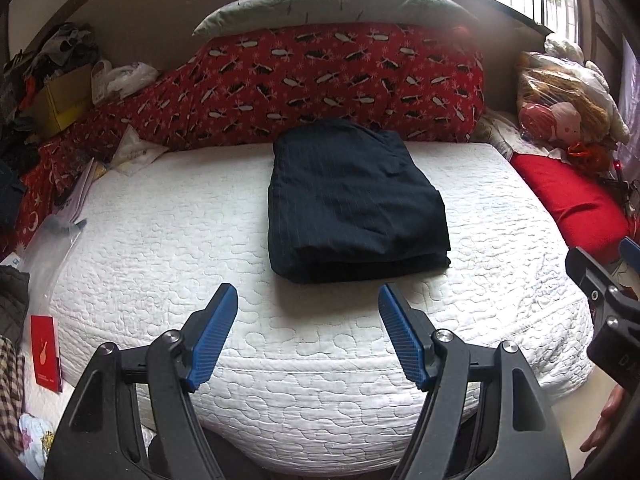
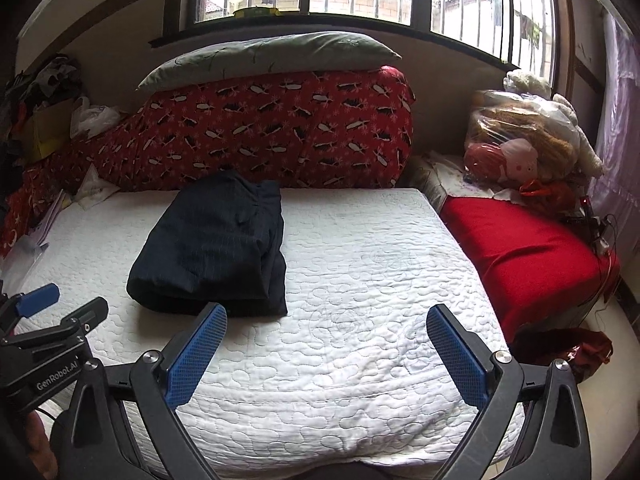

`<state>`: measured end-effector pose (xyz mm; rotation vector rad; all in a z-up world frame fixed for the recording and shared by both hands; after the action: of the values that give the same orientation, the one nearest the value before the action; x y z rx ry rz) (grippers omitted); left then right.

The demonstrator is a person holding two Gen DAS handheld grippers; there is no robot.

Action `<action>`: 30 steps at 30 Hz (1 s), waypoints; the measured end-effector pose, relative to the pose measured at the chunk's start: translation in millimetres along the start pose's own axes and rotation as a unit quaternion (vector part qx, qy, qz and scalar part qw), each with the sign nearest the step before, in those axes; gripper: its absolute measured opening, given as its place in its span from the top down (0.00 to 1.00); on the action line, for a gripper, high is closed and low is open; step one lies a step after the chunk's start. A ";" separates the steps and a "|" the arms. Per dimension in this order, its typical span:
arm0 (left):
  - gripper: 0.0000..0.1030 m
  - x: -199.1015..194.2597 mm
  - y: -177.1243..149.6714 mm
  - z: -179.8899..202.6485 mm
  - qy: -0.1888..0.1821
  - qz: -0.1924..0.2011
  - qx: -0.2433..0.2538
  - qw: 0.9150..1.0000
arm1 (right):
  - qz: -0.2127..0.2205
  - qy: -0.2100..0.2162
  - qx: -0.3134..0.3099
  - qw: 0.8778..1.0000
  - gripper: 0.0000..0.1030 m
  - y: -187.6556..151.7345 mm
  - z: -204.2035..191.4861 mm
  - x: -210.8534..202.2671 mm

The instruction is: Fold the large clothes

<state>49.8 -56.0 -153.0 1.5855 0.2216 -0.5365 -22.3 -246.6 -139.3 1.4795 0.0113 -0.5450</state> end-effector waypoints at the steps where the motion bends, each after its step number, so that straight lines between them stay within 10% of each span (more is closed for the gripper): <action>1: 0.29 -2.2 0.3 0.3 -0.002 0.005 0.001 1.000 | 0.000 0.001 0.001 1.000 0.02 -1.0 -0.1 -0.1; 30: 0.29 -12.7 -0.3 15.0 -0.017 0.013 0.011 1.000 | 0.001 -0.004 0.020 1.000 0.02 -3.2 8.7 -4.6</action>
<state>35.6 -68.4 -147.4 1.5981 0.1688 -0.5465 -30.3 -253.2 -139.7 1.5165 -0.0073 -0.5523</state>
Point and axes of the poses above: each gripper's, at about its wrist camera, not at the fingertips, and x roughly the way its jaws point, z to its right, y to its top, the point moved 10 cm from there along x, roughly the way its jaws point, and after that the axes turned 3 degrees about -x, right-handed, at the moved point
